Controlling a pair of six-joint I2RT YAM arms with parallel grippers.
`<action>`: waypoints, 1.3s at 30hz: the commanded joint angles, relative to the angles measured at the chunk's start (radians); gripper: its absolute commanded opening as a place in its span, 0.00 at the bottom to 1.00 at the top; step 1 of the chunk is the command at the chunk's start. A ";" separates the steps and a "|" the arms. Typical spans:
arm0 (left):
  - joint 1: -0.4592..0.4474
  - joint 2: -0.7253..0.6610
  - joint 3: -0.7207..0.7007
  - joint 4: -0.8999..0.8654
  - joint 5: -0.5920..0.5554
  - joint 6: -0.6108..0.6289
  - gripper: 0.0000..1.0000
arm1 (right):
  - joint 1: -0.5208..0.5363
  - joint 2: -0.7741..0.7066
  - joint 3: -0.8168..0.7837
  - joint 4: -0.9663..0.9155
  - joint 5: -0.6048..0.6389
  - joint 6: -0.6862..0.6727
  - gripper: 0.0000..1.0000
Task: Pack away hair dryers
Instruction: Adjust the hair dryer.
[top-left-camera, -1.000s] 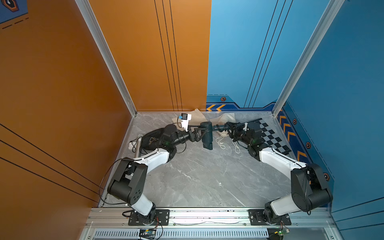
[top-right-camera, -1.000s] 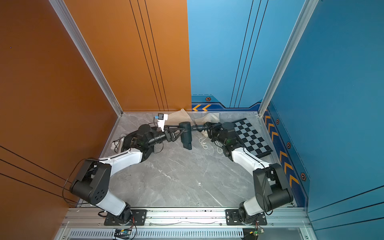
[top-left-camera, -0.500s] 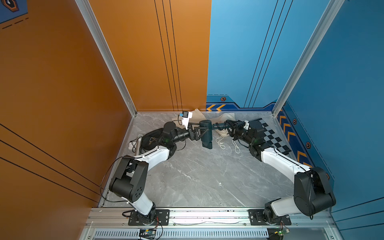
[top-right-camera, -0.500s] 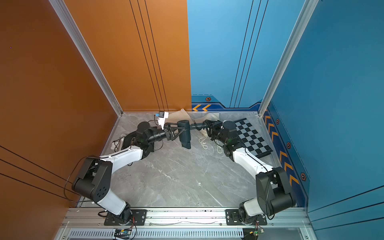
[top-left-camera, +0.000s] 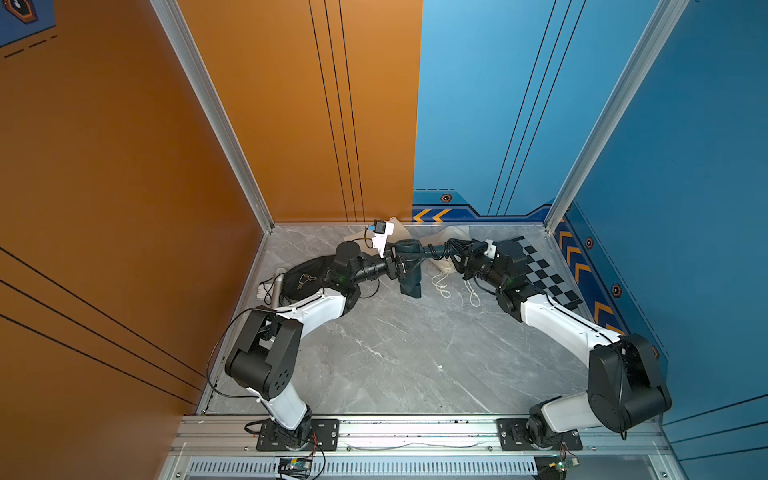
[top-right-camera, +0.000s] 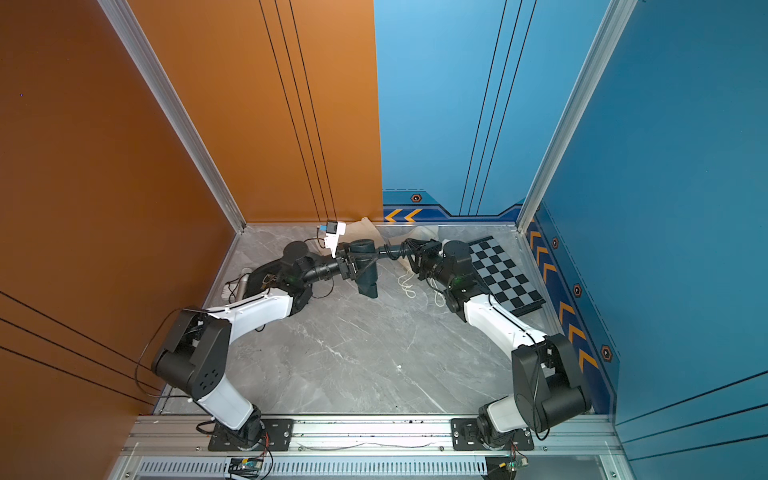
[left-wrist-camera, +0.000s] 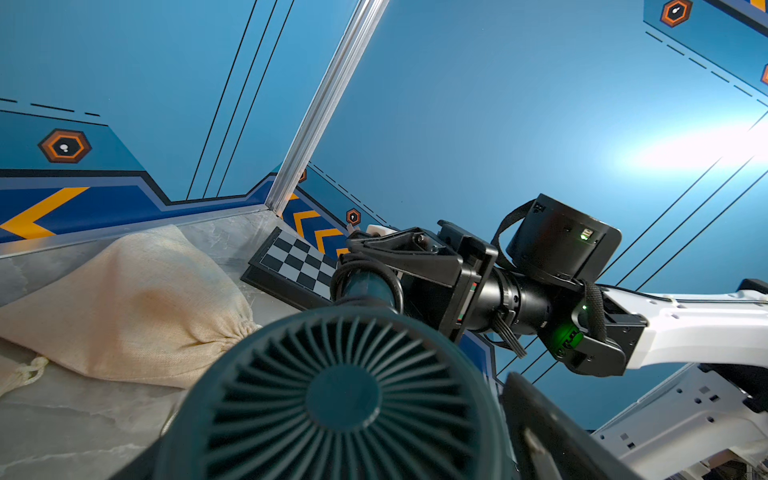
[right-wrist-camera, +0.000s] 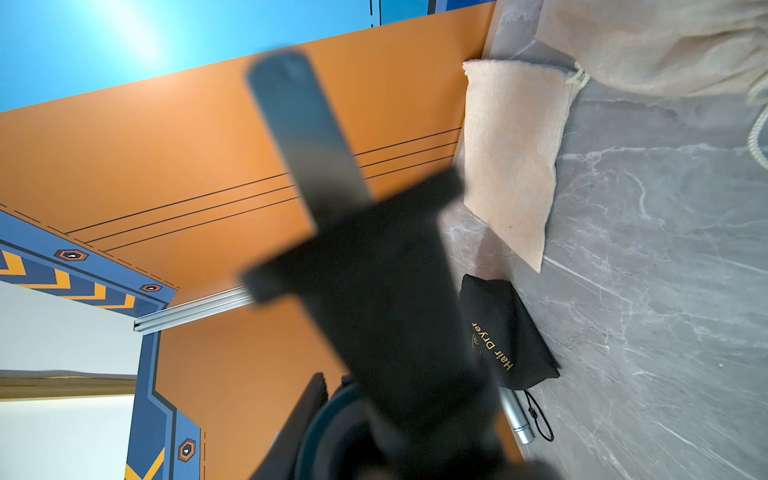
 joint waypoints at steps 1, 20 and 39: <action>-0.004 0.019 0.032 0.016 -0.027 0.028 0.95 | 0.010 -0.030 0.052 0.075 -0.024 0.033 0.09; 0.014 -0.083 0.043 0.016 -0.070 0.002 0.18 | 0.038 0.001 0.045 0.067 -0.041 -0.007 0.32; 0.045 -0.173 0.100 -0.235 -0.077 0.143 0.08 | -0.087 -0.167 0.148 -0.561 -0.006 -0.842 0.80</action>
